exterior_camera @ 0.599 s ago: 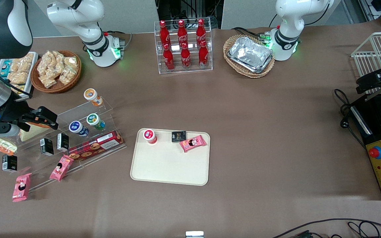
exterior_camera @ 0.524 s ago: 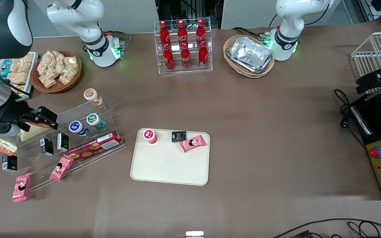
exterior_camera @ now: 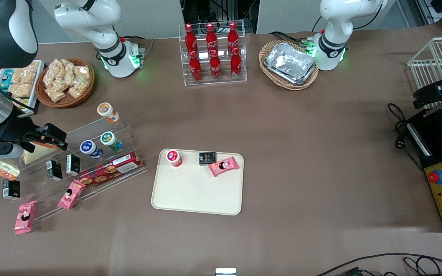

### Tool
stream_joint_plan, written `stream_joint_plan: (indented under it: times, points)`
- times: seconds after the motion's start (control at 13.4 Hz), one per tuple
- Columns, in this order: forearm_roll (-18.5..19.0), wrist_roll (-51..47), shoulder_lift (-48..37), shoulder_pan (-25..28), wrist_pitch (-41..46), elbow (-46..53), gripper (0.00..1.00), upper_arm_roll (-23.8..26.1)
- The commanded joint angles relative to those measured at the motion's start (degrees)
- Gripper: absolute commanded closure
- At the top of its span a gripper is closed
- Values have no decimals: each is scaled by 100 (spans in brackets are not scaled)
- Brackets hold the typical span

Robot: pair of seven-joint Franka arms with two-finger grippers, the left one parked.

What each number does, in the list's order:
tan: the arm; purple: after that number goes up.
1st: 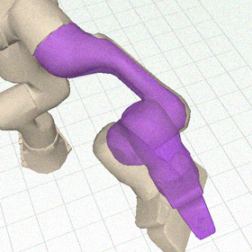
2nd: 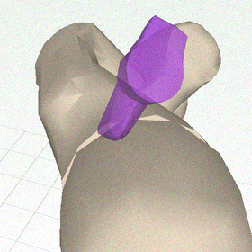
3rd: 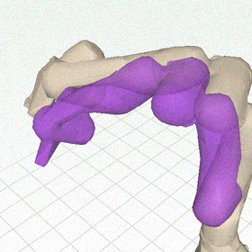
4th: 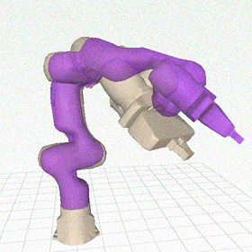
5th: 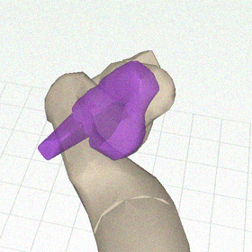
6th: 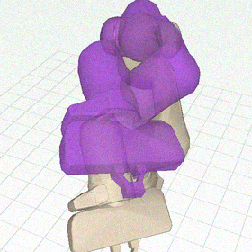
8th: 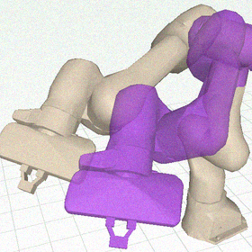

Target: Place sandwich on tray

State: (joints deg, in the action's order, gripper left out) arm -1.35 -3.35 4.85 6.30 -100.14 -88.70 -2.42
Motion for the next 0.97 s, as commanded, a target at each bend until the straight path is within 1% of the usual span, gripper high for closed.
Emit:
stream_joint_plan:
  times: [0.0, 0.3, 0.52, 0.6, 0.75, 0.9]
  points:
    - [-23, 194, 25, -32, 126, 54, 0, -30]
    - [-23, 834, 25, -225, 126, 63, 0, -92]
    - [-50, 1791, 68, -366, 109, 63, 0, -355]
    - [-76, 2038, 77, -584, 109, 63, 0, -347]
    - [-50, 2565, 77, -682, 126, 63, 0, -364]
    - [-41, 3215, 86, -901, 135, 54, 0, -373]
